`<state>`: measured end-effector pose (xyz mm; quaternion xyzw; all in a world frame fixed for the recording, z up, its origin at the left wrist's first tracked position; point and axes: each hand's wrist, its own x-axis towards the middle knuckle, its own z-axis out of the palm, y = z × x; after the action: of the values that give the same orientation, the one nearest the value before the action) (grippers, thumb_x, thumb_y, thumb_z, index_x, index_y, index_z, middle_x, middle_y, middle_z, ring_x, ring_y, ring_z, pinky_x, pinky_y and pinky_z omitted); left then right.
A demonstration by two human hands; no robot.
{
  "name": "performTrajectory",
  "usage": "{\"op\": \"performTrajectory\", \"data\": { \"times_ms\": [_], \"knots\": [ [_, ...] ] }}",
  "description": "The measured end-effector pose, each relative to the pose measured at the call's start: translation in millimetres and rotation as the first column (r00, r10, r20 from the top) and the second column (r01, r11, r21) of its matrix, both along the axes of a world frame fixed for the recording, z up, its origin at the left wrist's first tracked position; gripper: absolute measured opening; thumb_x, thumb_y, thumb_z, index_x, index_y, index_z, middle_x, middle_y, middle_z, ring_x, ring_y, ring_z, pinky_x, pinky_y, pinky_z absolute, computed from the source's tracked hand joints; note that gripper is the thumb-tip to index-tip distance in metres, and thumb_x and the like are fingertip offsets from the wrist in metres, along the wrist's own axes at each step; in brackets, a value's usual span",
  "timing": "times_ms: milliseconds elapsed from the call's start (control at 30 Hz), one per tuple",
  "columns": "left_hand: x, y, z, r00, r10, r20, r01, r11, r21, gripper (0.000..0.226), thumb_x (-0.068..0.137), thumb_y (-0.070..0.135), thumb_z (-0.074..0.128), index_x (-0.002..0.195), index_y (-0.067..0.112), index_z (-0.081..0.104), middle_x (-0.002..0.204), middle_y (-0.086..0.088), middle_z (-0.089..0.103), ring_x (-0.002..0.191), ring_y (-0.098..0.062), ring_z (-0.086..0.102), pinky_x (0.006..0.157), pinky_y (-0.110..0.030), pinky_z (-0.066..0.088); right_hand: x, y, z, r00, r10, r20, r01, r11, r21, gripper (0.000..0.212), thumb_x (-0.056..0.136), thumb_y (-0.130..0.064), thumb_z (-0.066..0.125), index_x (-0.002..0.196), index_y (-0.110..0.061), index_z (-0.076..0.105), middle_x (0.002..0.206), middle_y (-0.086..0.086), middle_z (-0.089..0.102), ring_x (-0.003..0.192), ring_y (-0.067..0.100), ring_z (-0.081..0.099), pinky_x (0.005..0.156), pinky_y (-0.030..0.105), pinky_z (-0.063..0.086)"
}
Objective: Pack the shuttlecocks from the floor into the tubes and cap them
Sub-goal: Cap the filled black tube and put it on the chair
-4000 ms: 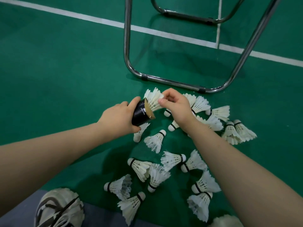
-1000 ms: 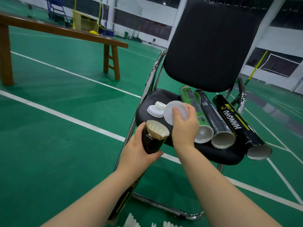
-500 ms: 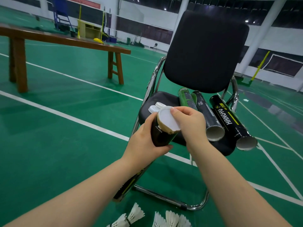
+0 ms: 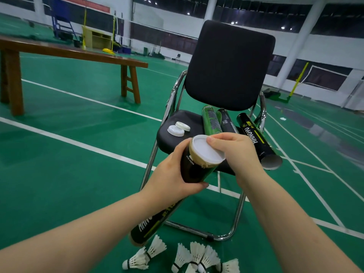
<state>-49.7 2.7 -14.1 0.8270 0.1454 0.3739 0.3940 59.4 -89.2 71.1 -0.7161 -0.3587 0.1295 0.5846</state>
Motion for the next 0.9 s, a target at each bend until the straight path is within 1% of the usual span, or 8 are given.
{"op": "performTrajectory", "data": {
  "times_ms": [133, 233, 367, 500, 567, 633, 733, 900],
  "knots": [
    [-4, -3, -6, 1.0, -0.004, 0.009, 0.004, 1.0, 0.012, 0.091, 0.06, 0.03, 0.084, 0.116, 0.064, 0.021, 0.111, 0.03, 0.049, 0.1, 0.005, 0.049, 0.082, -0.001, 0.037, -7, -7, -8, 0.998, 0.056, -0.024, -0.056, 0.998, 0.007, 0.01, 0.083, -0.014, 0.066, 0.074, -0.015, 0.07, 0.07, -0.001, 0.064, 0.068, 0.013, 0.056, 0.056, 0.019, 0.044],
    [-8, -7, -9, 0.999, 0.002, 0.033, -0.002, 1.0, 0.011, 0.092, 0.06, 0.025, 0.085, 0.112, 0.067, 0.022, 0.108, 0.036, 0.047, 0.098, 0.014, 0.048, 0.079, 0.001, 0.036, -12, -7, -16, 0.995, 0.099, -0.034, -0.099, 0.995, 0.011, 0.011, 0.085, -0.016, 0.064, 0.075, -0.018, 0.069, 0.07, -0.003, 0.063, 0.071, 0.014, 0.055, 0.063, 0.026, 0.044],
    [-9, -10, -12, 0.999, -0.001, 0.048, 0.001, 1.0, -0.005, 0.086, 0.061, 0.019, 0.085, 0.113, 0.058, 0.029, 0.106, 0.034, 0.046, 0.097, 0.024, 0.044, 0.076, 0.003, 0.034, -16, -4, -24, 0.995, 0.101, -0.012, -0.102, 0.995, -0.017, 0.007, 0.086, -0.021, 0.063, 0.08, -0.019, 0.064, 0.077, -0.002, 0.062, 0.075, 0.014, 0.055, 0.066, 0.028, 0.042],
    [-10, -10, -16, 0.999, -0.023, -0.042, 0.024, 0.999, 0.024, 0.089, 0.063, 0.027, 0.083, 0.122, 0.055, 0.023, 0.108, 0.03, 0.048, 0.095, 0.011, 0.05, 0.077, 0.0, 0.036, -9, -4, -28, 0.994, 0.103, 0.04, -0.097, 0.988, -0.123, 0.009, 0.088, -0.023, 0.061, 0.095, -0.027, 0.059, 0.084, -0.003, 0.063, 0.081, 0.016, 0.059, 0.072, 0.032, 0.048],
    [-10, -12, -20, 0.995, -0.03, -0.094, 0.033, 0.999, 0.037, 0.094, 0.064, 0.031, 0.082, 0.135, 0.044, 0.023, 0.113, 0.019, 0.051, 0.098, -0.001, 0.051, 0.08, -0.008, 0.038, -8, -6, -32, 0.991, 0.12, 0.058, -0.104, 0.968, -0.228, 0.012, 0.089, -0.027, 0.058, 0.101, -0.029, 0.058, 0.091, 0.0, 0.065, 0.088, 0.02, 0.061, 0.078, 0.037, 0.05],
    [-8, -14, -21, 0.992, -0.04, -0.118, 0.045, 0.998, 0.044, 0.096, 0.064, 0.033, 0.082, 0.139, 0.037, 0.023, 0.119, 0.014, 0.053, 0.104, -0.007, 0.052, 0.086, -0.018, 0.041, -10, -10, -35, 0.988, 0.154, -0.008, -0.15, 0.942, -0.3, 0.014, 0.09, -0.032, 0.054, 0.102, -0.029, 0.059, 0.1, 0.001, 0.065, 0.095, 0.021, 0.062, 0.08, 0.04, 0.053],
    [-2, -13, -18, 0.994, -0.047, -0.097, 0.055, 0.995, 0.078, 0.095, 0.064, 0.033, 0.082, 0.14, 0.033, 0.026, 0.127, 0.011, 0.053, 0.11, -0.009, 0.053, 0.091, -0.023, 0.043, -12, -18, -31, 0.962, 0.212, -0.174, -0.255, 0.923, -0.287, 0.017, 0.09, -0.037, 0.052, 0.106, -0.031, 0.055, 0.109, 0.0, 0.061, 0.101, 0.02, 0.061, 0.073, 0.042, 0.058],
    [1, -10, -13, 0.999, -0.026, -0.033, 0.03, 0.995, 0.097, 0.094, 0.062, 0.028, 0.083, 0.139, 0.028, 0.031, 0.127, 0.008, 0.054, 0.107, -0.009, 0.052, 0.088, -0.019, 0.041, -14, -19, -18, 0.97, 0.219, -0.109, -0.239, 0.945, -0.223, 0.014, 0.089, -0.033, 0.056, 0.101, -0.026, 0.057, 0.101, 0.004, 0.064, 0.094, 0.023, 0.065, 0.07, 0.046, 0.059]
  ]
}}
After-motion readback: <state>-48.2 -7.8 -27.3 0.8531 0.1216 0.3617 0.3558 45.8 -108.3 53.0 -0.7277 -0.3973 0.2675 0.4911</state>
